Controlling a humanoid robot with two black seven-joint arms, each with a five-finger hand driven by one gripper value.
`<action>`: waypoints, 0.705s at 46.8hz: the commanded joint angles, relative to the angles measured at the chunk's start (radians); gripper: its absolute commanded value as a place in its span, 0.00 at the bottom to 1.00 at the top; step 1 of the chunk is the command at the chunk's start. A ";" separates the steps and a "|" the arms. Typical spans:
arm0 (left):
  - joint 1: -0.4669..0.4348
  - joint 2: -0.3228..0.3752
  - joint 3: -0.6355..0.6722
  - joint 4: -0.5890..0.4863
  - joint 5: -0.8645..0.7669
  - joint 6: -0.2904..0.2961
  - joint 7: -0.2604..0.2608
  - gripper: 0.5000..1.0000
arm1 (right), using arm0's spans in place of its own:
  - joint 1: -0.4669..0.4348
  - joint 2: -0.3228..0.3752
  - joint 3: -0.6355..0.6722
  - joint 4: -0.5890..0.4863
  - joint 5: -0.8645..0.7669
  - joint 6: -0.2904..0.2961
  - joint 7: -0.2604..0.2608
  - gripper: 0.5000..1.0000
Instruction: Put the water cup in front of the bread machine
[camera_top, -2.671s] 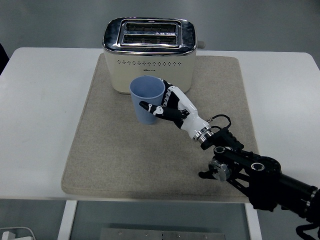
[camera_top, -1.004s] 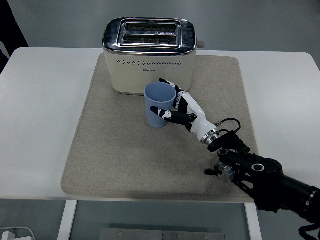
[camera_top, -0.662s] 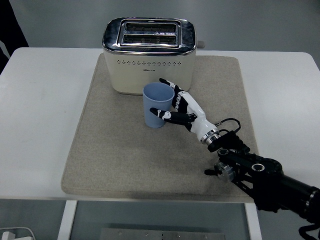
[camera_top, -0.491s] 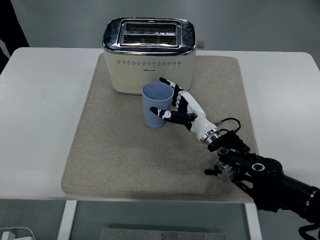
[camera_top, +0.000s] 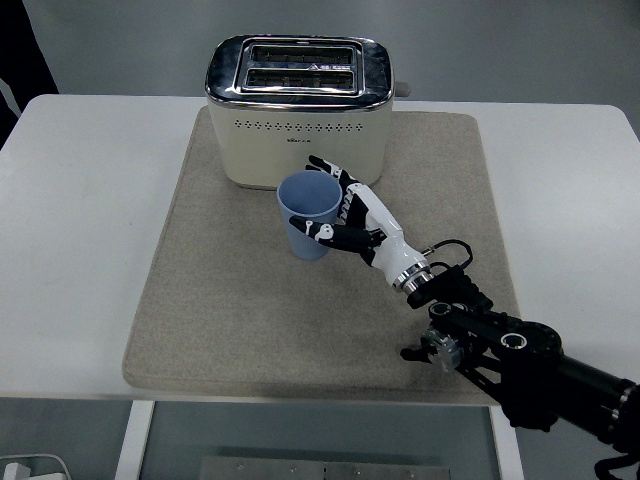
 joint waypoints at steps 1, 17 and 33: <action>0.000 0.000 -0.001 0.000 0.000 0.000 0.000 1.00 | -0.006 0.000 0.000 0.009 0.000 0.000 0.000 0.85; 0.000 0.000 -0.001 0.000 0.000 0.000 0.000 1.00 | -0.022 -0.008 0.001 0.047 0.000 0.000 0.000 0.85; 0.000 0.000 0.001 -0.001 0.000 0.000 0.000 1.00 | -0.038 -0.074 0.001 0.071 0.001 0.002 0.000 0.85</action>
